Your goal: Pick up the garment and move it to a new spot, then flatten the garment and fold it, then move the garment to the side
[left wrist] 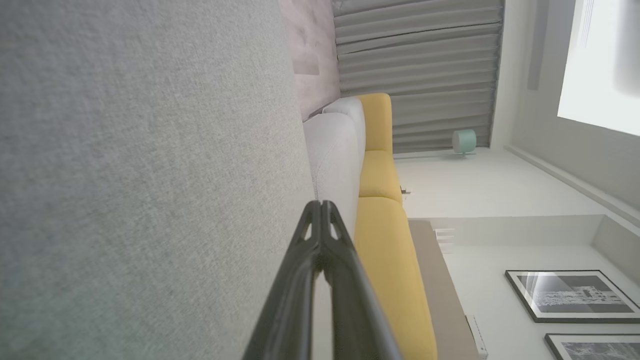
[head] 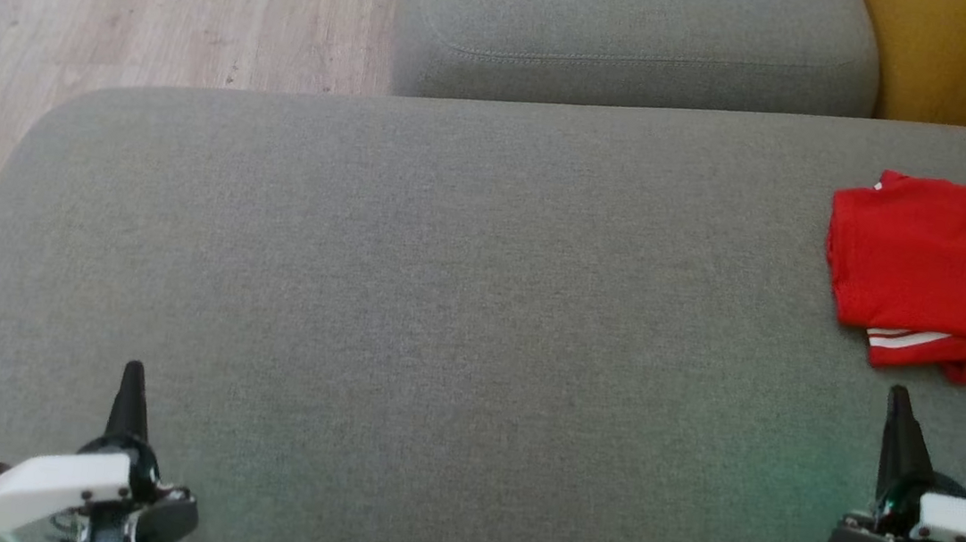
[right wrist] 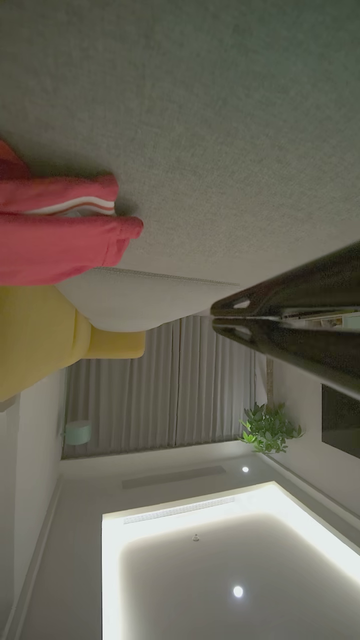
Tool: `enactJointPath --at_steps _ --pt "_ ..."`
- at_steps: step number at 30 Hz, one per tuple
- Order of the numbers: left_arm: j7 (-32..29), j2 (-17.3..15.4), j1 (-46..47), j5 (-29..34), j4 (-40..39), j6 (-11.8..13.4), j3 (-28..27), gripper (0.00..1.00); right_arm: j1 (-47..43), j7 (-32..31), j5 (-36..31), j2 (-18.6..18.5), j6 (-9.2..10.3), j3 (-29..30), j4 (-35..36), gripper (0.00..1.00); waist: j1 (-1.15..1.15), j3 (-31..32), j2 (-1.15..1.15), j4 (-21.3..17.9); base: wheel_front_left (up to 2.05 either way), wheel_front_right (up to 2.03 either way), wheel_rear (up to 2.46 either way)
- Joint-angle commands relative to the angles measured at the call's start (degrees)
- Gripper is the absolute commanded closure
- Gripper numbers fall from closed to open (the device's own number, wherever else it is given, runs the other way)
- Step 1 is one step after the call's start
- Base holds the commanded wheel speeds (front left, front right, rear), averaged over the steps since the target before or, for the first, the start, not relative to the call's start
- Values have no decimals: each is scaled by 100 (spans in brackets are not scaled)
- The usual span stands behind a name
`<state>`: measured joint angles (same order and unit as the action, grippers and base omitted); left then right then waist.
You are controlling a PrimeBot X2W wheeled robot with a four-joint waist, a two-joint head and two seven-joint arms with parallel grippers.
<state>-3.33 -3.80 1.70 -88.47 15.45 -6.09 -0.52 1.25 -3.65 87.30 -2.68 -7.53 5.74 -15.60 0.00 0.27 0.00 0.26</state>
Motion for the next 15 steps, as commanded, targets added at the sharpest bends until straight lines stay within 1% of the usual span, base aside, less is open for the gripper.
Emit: enactJointPath --at_steps 1,7,15 --pt "-40 -67 365 -157 -165 -70 -279 100 402 -82 181 -112 4 -95 182 100 0 -8 0 -5 0 0 0" --pt "-143 -63 431 -548 -150 -139 -385 100 482 -184 589 -111 4 -46 164 100 0 -45 0 -26 0 0 0" --pt "-159 -49 432 -532 -149 -139 -405 100 483 -194 579 -102 4 -33 163 100 0 -45 0 -26 0 0 0"
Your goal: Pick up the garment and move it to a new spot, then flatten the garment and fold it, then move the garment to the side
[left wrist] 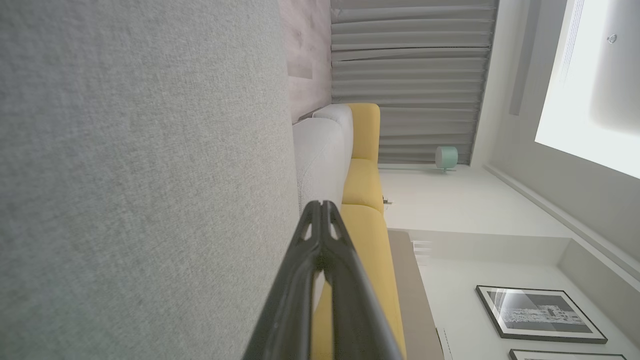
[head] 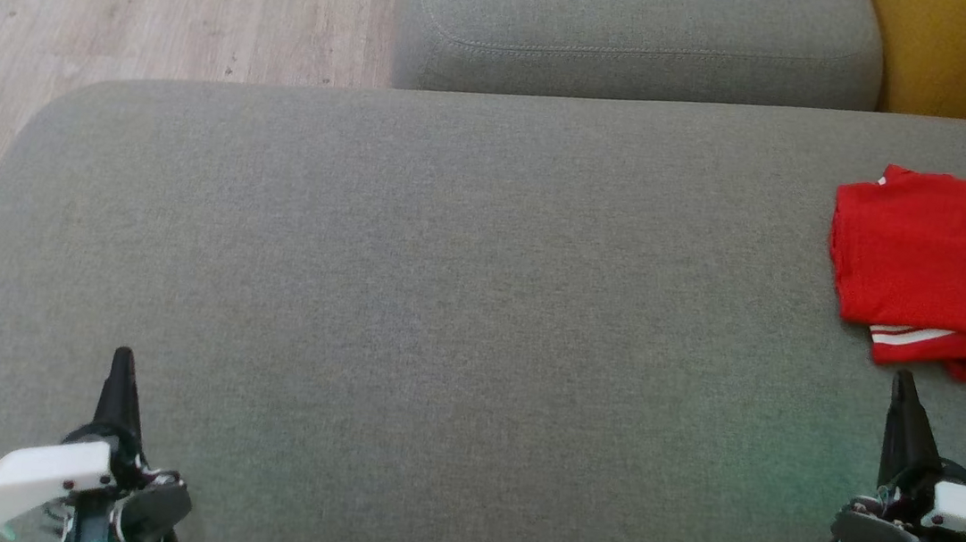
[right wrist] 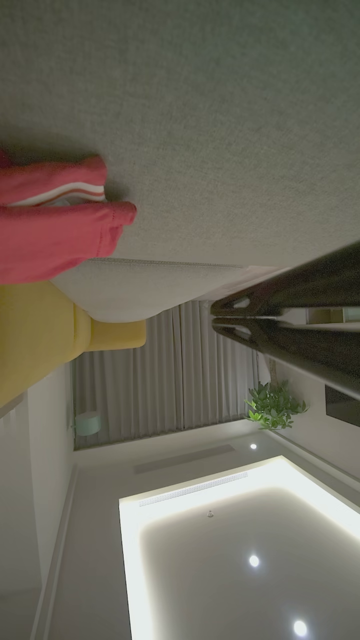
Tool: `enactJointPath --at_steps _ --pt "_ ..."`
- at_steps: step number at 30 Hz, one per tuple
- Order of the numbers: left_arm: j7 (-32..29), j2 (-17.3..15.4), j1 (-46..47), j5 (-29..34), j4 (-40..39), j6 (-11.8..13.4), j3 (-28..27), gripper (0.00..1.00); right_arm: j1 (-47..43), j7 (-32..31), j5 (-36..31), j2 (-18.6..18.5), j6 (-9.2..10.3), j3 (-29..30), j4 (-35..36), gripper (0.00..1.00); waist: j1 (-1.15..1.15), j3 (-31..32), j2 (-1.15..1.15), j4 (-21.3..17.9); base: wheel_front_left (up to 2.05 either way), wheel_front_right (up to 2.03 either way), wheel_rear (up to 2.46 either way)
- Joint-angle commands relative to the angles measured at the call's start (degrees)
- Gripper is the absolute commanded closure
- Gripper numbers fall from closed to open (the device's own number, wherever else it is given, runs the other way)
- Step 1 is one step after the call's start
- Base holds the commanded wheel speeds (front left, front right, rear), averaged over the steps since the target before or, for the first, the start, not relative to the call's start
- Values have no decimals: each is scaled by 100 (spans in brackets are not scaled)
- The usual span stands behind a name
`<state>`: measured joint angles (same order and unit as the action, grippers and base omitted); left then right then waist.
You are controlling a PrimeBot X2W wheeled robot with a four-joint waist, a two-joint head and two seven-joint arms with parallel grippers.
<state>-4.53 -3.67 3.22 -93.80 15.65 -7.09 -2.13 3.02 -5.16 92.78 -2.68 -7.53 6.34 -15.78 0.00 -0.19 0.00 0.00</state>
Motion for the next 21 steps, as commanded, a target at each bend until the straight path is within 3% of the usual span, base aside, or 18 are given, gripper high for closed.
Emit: enactJointPath --at_steps 1,21 --pt "-41 -59 280 3 -169 -40 -247 100 306 -45 30 -101 4 -92 182 100 0 1 0 0 0 0 0" --pt "-75 -29 284 39 -167 -40 -290 100 309 -67 7 -82 4 -65 180 100 0 1 0 0 0 0 0"
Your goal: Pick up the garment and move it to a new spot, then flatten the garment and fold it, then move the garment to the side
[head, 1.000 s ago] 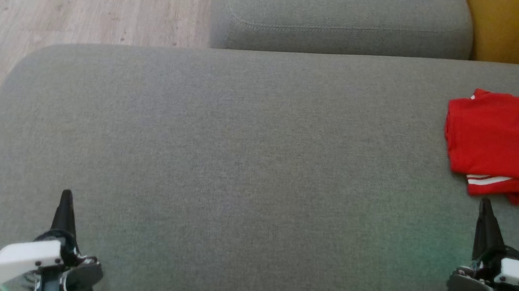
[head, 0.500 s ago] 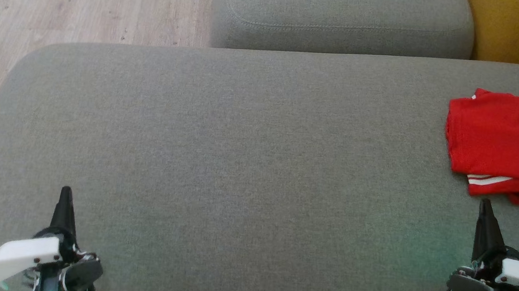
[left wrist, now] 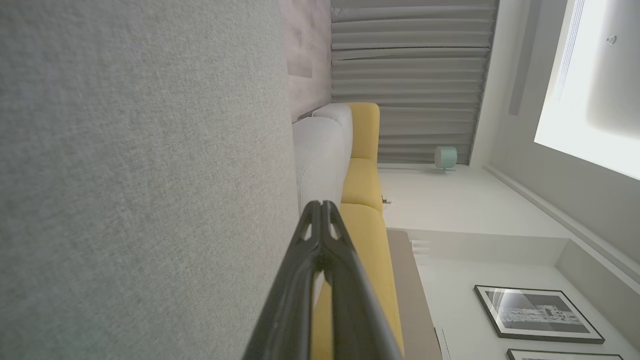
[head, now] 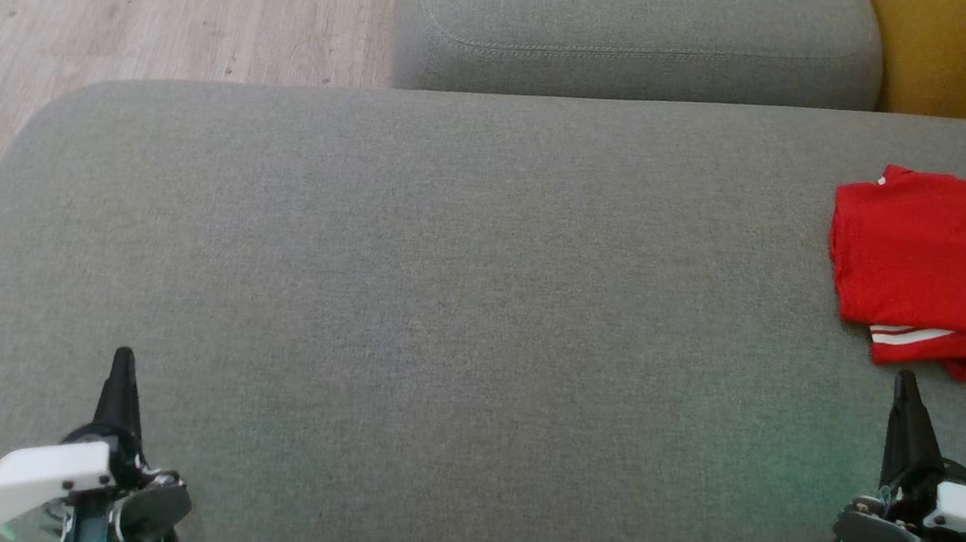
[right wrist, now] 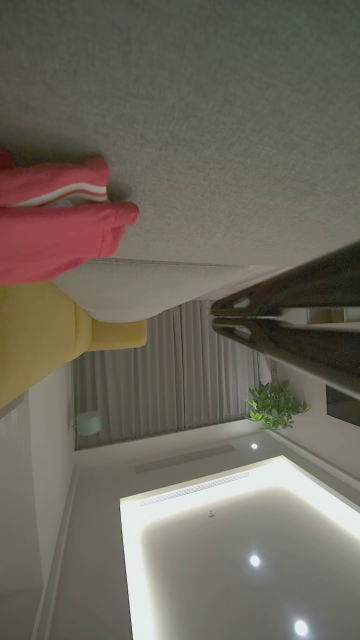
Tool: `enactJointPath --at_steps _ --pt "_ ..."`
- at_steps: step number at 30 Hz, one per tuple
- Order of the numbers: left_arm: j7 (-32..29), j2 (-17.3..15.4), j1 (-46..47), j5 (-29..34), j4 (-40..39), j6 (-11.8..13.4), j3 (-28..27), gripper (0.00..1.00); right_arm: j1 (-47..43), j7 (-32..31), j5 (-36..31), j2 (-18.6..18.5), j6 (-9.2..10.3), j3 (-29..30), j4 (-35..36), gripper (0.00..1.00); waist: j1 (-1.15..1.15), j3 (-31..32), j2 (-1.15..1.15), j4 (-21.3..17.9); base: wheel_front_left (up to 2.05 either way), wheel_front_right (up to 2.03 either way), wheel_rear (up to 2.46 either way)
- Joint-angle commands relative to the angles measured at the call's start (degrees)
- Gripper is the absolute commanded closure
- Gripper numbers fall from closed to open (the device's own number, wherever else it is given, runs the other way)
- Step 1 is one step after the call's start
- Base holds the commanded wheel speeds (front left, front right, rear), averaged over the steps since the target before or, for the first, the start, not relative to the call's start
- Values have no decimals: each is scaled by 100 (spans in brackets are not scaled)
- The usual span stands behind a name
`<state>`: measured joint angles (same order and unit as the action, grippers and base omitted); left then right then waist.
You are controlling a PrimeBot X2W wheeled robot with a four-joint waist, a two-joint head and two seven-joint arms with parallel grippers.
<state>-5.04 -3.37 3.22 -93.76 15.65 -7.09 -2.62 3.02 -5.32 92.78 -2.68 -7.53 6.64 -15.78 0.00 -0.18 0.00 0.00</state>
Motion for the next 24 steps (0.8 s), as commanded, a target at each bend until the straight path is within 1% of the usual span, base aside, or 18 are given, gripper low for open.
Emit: enactJointPath --at_steps 1,24 --pt "-26 -58 284 37 -167 -40 -242 100 309 -51 6 -81 4 -93 180 100 0 0 0 0 0 0 0" --pt "-58 -31 287 69 -165 -40 -281 100 311 -70 -14 -64 4 -69 179 100 0 0 0 0 0 0 0"
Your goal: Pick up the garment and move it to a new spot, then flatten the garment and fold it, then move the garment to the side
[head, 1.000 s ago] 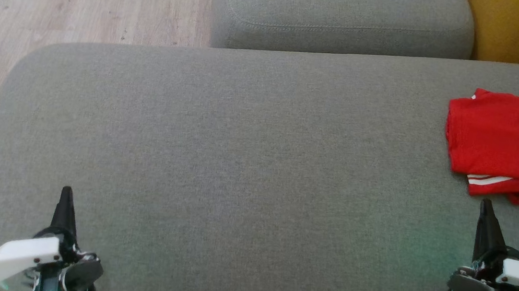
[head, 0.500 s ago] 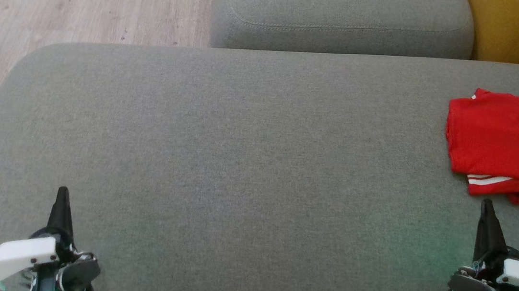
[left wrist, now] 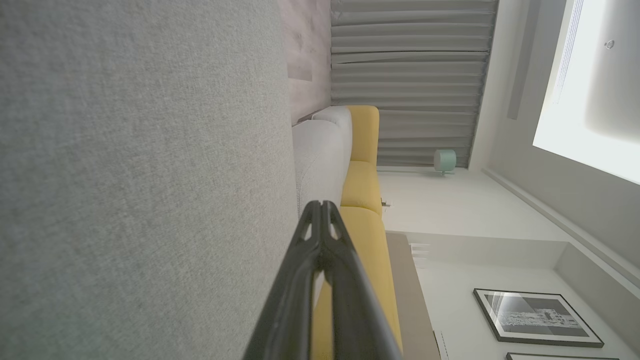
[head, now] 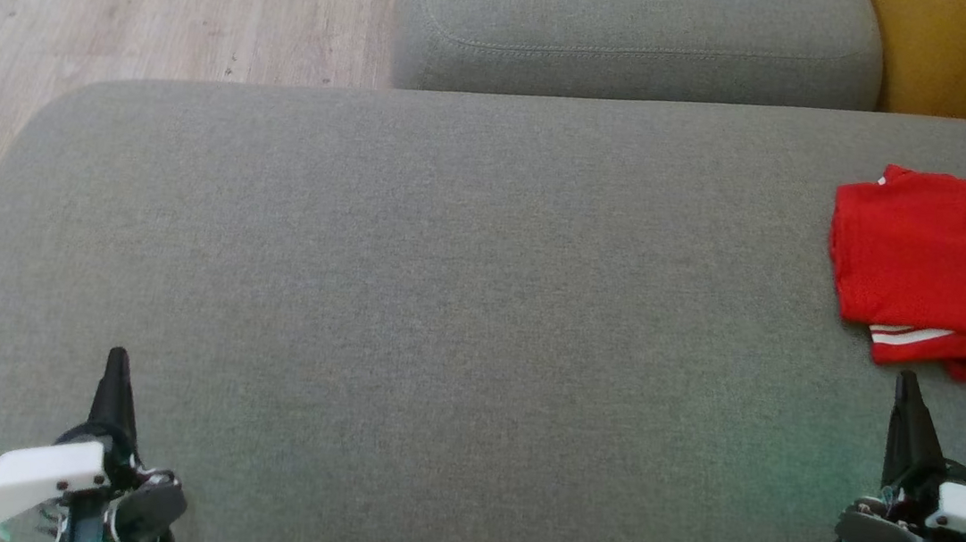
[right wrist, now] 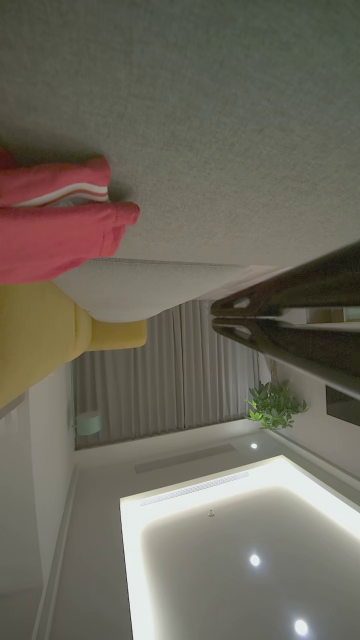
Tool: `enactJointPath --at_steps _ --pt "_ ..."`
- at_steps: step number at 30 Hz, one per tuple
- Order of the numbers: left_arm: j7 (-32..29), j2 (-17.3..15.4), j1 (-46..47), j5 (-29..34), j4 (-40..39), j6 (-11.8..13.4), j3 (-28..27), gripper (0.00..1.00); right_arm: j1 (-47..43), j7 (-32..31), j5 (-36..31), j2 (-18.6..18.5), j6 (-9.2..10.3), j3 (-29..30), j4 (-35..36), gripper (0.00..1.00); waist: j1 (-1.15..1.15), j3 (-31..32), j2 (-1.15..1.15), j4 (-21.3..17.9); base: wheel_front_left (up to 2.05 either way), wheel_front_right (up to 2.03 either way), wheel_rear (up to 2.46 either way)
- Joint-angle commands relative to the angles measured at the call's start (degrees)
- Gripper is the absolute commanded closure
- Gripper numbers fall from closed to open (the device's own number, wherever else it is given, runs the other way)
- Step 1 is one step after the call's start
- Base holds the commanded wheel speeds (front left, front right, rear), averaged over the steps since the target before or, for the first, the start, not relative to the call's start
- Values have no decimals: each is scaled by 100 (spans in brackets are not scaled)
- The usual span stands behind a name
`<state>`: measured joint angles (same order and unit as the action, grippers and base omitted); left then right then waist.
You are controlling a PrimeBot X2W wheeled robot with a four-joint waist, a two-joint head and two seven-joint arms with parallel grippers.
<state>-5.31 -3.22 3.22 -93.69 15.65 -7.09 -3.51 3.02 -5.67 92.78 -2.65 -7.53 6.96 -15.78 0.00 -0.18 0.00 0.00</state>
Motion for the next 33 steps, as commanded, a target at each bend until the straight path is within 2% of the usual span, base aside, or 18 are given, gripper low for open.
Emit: enactJointPath --at_steps 1,33 --pt "-31 -44 287 63 -165 -40 -194 100 311 -36 -14 -66 4 -100 179 100 0 0 0 0 0 0 0" --pt "-62 -17 290 95 -163 -40 -232 100 313 -54 -33 -50 4 -77 178 100 0 0 0 0 0 0 0"
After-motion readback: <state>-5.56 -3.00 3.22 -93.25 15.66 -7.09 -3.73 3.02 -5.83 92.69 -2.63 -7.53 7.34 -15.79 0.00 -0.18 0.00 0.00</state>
